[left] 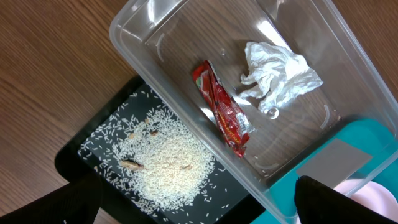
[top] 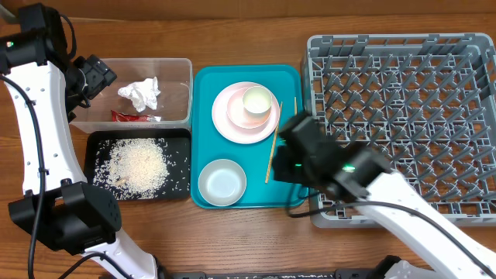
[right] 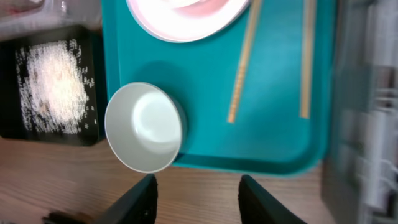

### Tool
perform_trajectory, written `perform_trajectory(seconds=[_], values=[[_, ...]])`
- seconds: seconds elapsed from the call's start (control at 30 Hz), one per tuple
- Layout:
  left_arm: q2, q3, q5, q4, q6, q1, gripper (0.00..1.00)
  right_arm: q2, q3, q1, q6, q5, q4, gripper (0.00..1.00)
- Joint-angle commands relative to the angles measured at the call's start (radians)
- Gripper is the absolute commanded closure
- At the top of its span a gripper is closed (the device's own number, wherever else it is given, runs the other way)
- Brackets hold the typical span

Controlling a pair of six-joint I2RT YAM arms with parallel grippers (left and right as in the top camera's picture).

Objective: Sort waste into correct bins and load items into the dishwasher
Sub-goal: 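Lower the right gripper and grasp the wooden chopsticks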

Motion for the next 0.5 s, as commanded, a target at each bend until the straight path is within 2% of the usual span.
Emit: perform_trajectory(seconds=[0.0, 0.07, 0.1, 0.13, 0.17, 0.3, 0.47], values=[[-0.004, 0.005, -0.013, 0.001, 0.012, -0.004, 0.00, 0.061, 0.022, 0.040, 0.022, 0.011, 0.072, 0.60], [-0.004, 0.005, -0.013, 0.001, 0.012, -0.004, 0.00, 0.098, 0.022, 0.047, 0.022, -0.019, 0.119, 0.60], [-0.004, 0.005, -0.013, 0.001, 0.012, -0.004, 0.00, 0.113, 0.022, 0.046, 0.022, -0.021, 0.125, 0.64], [-0.004, 0.005, -0.013, 0.001, 0.012, -0.004, 0.00, 0.126, 0.022, 0.046, 0.023, -0.016, 0.125, 0.75], [-0.004, 0.005, -0.013, 0.001, 0.012, -0.004, 0.00, 0.136, 0.022, 0.044, 0.028, -0.001, 0.123, 0.81], [-0.004, 0.005, -0.013, 0.001, 0.012, -0.004, 0.00, 0.168, 0.022, 0.043, 0.086, 0.098, 0.113, 0.83], [-0.004, 0.005, -0.013, 0.001, 0.012, -0.004, 0.00, 0.188, 0.019, 0.040, 0.052, 0.130, 0.096, 0.82]])
